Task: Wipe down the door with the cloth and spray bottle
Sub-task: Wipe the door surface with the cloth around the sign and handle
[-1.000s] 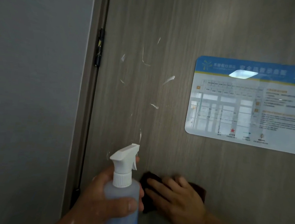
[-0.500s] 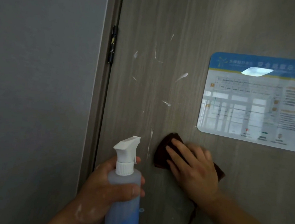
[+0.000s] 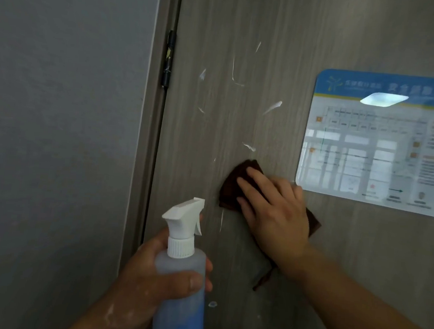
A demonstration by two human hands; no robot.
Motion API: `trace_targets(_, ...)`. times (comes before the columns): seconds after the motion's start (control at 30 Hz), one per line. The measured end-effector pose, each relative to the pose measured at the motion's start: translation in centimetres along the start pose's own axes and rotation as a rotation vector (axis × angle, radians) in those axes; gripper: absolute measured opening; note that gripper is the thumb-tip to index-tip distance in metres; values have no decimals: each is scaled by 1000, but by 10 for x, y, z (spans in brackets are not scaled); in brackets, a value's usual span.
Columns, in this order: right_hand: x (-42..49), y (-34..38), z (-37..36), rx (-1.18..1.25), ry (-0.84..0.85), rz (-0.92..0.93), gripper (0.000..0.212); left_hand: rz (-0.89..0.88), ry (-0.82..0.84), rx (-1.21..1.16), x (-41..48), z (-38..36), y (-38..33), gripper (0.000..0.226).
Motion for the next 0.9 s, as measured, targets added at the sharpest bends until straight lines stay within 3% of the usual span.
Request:
trace_targets(0.07, -38, 27, -6, 26, 45, 130, 33, -9, 4, 13, -2, 3, 1, 85)
trace_targets(0.17, -115, 76, -6, 72, 128, 474, 37, -24, -2, -2, -8, 9, 1, 91)
trace_targets(0.23, -123, 78, -6, 88, 136, 549, 38, -23, -16, 0, -13, 14, 1, 97)
trace_targets(0.53, 27, 24, -10, -26, 4, 108, 31, -17, 9, -17, -12, 7, -4, 97)
trace_targets(0.6, 5, 37, -14, -4, 19, 149, 31, -20, 14, -18, -12, 6, -4, 91)
trace_targets(0.77, -113, 93, -10, 70, 139, 605, 36, -23, 28, -21, -18, 2, -3, 93)
trace_targets(0.83, -99, 84, -13, 58, 141, 611, 34, -28, 32, -12, -20, 1, -5, 93)
trace_targets(0.9, -54, 64, -16, -4, 104, 487, 34, -35, 40, -10, -19, -1, -7, 93)
Point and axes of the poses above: each hand's wrist, its own x-axis towards the middle knuckle, its own z-axis out of the back of the hand, y = z × x, the point moved 10 cm from there along x, towards the middle knuckle, and after that the axes turned 11 degrees about -x, right-handed, at the moved point
